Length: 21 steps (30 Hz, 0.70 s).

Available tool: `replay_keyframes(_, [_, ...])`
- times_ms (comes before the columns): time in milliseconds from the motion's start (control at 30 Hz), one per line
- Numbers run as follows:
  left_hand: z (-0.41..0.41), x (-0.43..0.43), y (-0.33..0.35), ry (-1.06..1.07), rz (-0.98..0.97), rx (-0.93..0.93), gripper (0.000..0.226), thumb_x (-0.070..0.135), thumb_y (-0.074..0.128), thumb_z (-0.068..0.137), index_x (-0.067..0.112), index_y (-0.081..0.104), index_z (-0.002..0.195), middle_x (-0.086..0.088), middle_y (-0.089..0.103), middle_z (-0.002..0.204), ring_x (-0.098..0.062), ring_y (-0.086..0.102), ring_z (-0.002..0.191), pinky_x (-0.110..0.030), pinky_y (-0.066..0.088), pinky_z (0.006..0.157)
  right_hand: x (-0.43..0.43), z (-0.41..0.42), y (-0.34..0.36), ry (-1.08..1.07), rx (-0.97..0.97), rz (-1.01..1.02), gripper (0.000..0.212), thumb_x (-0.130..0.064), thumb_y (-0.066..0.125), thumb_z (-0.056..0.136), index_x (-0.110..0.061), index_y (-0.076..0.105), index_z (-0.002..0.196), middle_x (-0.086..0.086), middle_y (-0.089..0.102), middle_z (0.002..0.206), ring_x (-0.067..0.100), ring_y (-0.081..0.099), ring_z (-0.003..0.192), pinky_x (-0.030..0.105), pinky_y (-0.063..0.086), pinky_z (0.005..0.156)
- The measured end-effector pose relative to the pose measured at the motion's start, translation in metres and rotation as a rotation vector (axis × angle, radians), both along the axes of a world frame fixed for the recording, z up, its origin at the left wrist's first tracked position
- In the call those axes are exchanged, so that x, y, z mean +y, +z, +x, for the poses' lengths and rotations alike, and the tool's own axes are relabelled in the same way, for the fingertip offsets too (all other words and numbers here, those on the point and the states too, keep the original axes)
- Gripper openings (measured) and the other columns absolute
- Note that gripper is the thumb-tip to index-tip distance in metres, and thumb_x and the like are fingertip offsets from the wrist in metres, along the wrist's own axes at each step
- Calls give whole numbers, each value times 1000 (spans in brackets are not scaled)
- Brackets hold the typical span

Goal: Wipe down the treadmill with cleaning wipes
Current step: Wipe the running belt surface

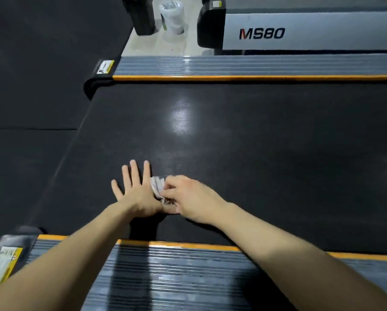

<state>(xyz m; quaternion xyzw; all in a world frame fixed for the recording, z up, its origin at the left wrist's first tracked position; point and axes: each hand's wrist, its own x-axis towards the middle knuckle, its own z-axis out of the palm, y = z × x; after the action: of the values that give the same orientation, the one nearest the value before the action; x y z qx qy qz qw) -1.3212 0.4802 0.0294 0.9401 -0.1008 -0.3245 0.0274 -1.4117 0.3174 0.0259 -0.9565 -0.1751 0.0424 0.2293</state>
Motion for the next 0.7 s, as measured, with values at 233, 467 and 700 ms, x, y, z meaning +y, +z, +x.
replay_keyframes(233, [-1, 1, -7, -15, -21, 76, 187, 115, 49, 14, 35, -48, 153, -2, -62, 154, -27, -55, 145, -67, -22, 124, -167, 48, -11, -1222, -129, -107, 28, -11, 59, 91, -9, 69, 118, 15, 61, 122, 40, 66, 110, 44, 58, 89])
replay_keyframes(467, [-1, 1, -4, -29, -1, 88, 189, 115, 46, 11, 33, -48, 153, -4, -62, 153, -28, -54, 145, -67, -20, 124, -2, 34, -22, -94, -110, -25, 33, -7, 74, 84, -27, 79, 110, -2, 61, 111, 23, 60, 100, 34, 51, 82])
replay_keyframes(700, [0, 1, -1, -28, 1, 101, 187, 116, 52, 16, 36, -48, 152, -2, -62, 154, -27, -54, 145, -67, -21, 124, -174, -4, -9, -1180, -98, -50, 20, -7, 64, 92, -13, 76, 107, 10, 59, 114, 41, 65, 100, 42, 56, 85])
